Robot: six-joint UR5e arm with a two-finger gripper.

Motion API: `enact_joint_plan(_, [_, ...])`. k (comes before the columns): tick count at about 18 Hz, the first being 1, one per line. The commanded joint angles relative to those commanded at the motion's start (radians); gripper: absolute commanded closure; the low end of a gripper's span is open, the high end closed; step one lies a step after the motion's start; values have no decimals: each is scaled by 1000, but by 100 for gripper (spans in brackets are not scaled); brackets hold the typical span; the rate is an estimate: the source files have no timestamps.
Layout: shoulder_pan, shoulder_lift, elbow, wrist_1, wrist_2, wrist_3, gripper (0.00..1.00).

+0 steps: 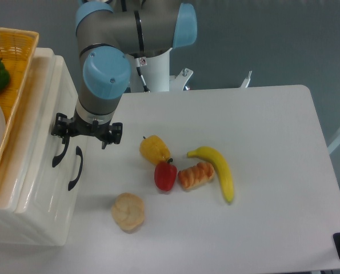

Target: Slide open the top white drawer

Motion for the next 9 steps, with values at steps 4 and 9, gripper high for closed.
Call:
enact_joint_plan(4, [0,-2,0,0,0,0,0])
enact_joint_plan(9, [-9,0,0,0,0,0,0])
